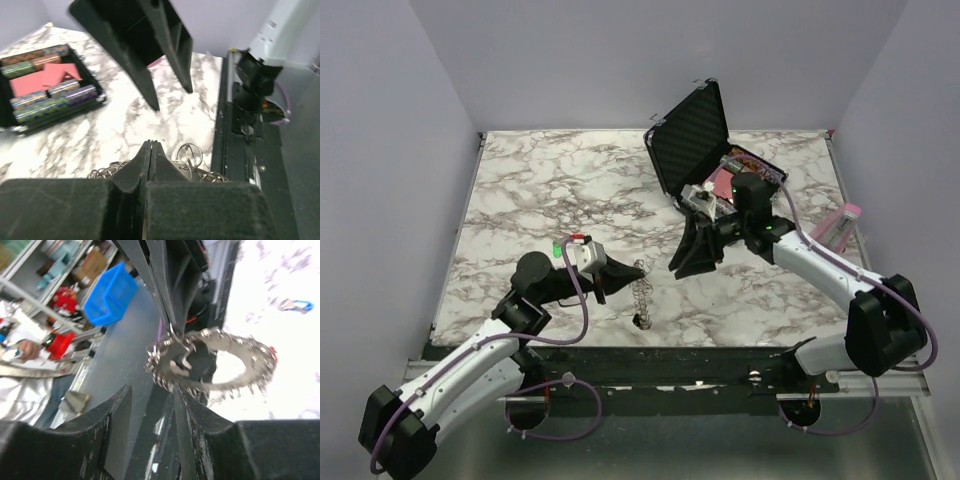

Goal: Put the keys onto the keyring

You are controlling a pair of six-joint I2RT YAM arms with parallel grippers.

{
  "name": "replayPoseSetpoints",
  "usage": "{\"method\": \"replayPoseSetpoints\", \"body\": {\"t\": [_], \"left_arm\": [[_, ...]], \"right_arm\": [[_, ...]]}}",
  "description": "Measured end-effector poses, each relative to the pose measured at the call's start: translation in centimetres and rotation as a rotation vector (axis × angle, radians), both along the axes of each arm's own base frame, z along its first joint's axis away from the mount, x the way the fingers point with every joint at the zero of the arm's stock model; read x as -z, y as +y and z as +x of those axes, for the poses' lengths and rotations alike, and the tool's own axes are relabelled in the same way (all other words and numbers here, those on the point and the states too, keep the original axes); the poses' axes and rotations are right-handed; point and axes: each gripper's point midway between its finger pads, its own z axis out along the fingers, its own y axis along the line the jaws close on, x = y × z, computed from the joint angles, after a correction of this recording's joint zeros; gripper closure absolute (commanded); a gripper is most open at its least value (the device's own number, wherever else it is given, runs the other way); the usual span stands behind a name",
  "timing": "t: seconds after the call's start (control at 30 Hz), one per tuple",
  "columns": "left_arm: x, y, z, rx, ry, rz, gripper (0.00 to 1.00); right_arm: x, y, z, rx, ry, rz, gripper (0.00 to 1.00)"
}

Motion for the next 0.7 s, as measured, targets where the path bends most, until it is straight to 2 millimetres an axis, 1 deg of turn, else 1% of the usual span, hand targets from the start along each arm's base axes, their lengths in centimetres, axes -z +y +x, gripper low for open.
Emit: {"method": "replayPoseSetpoints", "body": {"t": [0.07,0.1,0.13,0.23,0.3,0.37,0.4,0.43,0.47,0.53,0.57,0.63,0.7], "left_arm": [[-1.1,0.7,1.0,-0.069,0.021,0.005,1.0],[-2.1,1.0,1.6,-0.113,0.04,0.003,1.0],[-2.8,1.1,1.9,-0.126,0.04,-0.002,1.0],[-5.2,1.9,3.7,-0.231,0.121,-0.001,1.0],[-5.9,2.2,4.8,-0.285,0.174,0.008,1.0],[-6.1,2.5,6.3,-0.348,0.245,0.029,1.0],[-5.6,2.7,6.8,-0.382,0.288,0.046,1.0],[-5.7,2.9,7.7,-0.407,0.306,0.051,1.0],[-5.5,3.0,8.2,-0.429,0.326,0.058,1.0],[-4.9,3.6,9.8,-0.485,0.389,0.07,1.0],[-4.5,3.8,10.9,-0.516,0.425,0.072,1.0],[-4.2,3.9,12.5,-0.55,0.466,0.071,1.0],[-3.5,3.5,15.1,-0.58,0.528,0.068,1.0]], "right_arm": [[-0.9,-1.1,1.2,0.056,-0.04,0.019,0.45],[-1.2,-1.7,1.8,0.09,-0.07,0.024,0.44],[-1.3,-2.1,2.5,0.129,-0.106,0.018,0.44],[-1.4,-2.2,4.6,0.22,-0.243,-0.026,0.4],[-0.8,-2.5,5.8,0.27,-0.314,-0.066,0.39],[-0.1,-3.0,6.2,0.301,-0.346,-0.1,0.39],[0.2,-3.3,6.4,0.313,-0.356,-0.112,0.39],[0.5,-3.7,6.5,0.326,-0.364,-0.122,0.39],[0.7,-4.0,6.7,0.34,-0.371,-0.131,0.39],[0.8,-4.7,7.1,0.366,-0.384,-0.14,0.39],[0.7,-5.0,7.4,0.381,-0.394,-0.142,0.39],[0.6,-5.6,8.0,0.404,-0.406,-0.145,0.39],[0.5,-5.9,8.3,0.42,-0.413,-0.147,0.39]]}}
